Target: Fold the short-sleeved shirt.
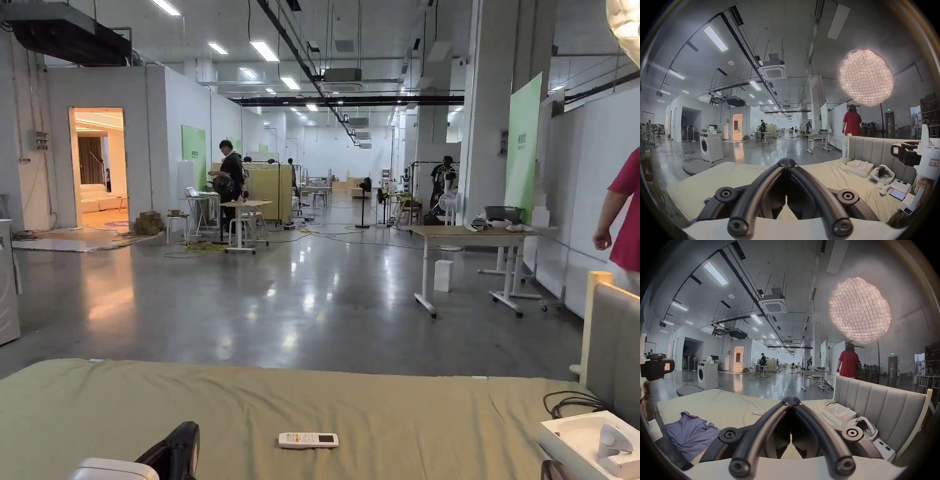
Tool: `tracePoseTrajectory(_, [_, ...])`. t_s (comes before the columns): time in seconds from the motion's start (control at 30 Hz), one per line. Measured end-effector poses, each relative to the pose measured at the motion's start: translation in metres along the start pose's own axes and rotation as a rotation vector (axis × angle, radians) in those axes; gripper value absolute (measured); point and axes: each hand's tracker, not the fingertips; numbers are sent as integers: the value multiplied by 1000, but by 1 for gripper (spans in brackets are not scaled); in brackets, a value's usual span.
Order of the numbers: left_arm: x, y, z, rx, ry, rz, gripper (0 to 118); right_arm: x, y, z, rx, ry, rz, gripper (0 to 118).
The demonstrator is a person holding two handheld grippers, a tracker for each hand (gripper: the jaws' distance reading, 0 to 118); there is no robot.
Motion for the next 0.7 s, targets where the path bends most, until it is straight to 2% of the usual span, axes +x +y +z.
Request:
tracePoseTrajectory(0.1, [0, 0, -2, -15, 6, -37, 2, -2, 0, -1, 1, -2, 28, 0])
tracePoseTrajectory(0.13, [3, 0, -5, -27, 14, -109, 2, -4, -1, -3, 1, 0, 92, 0])
tracePoseTrajectory(0.2, [9, -1, -9, -51, 40, -304, 2, -11, -3, -7, -10, -19, 289, 0])
tracePoseTrajectory(0.23, [11, -4, -12, -79, 8, -452, 2, -15, -7, -10, -13, -3, 457, 0])
tracePoseTrajectory(0.3, [17, -22, -17, -98, -11, -796, 2, -25, -24, -13, -23, 21, 894, 0])
tracePoseTrajectory(0.37, [21, -57, -19, -158, -23, -1285, 2, -29, -58, -12, -5, 70, 1373, 0])
tracePoseTrajectory(0.4, [21, -76, -17, -187, -60, -1449, 2, -27, -75, -9, 24, 113, 1542, 0])
tracePoseTrajectory(0.47, [22, -112, -4, -276, -228, -1759, 2, -21, -103, -2, 23, 294, 1792, 0])
tracePoseTrajectory(0.57, [13, -167, 21, -273, -425, -2045, 1, -19, -137, 13, -2, 491, 1963, 0])
tracePoseTrajectory(0.6, [11, -177, 27, -233, -484, -2064, 1, -18, -142, 16, 14, 517, 1996, 0])
tracePoseTrajectory(0.63, [15, -177, 29, -255, -528, -2043, 1, -21, -145, 16, 26, 484, 1982, 0])
tracePoseTrajectory(0.7, [19, -163, 20, -289, -433, -1791, 1, -30, -131, 11, 4, 379, 1792, 0])
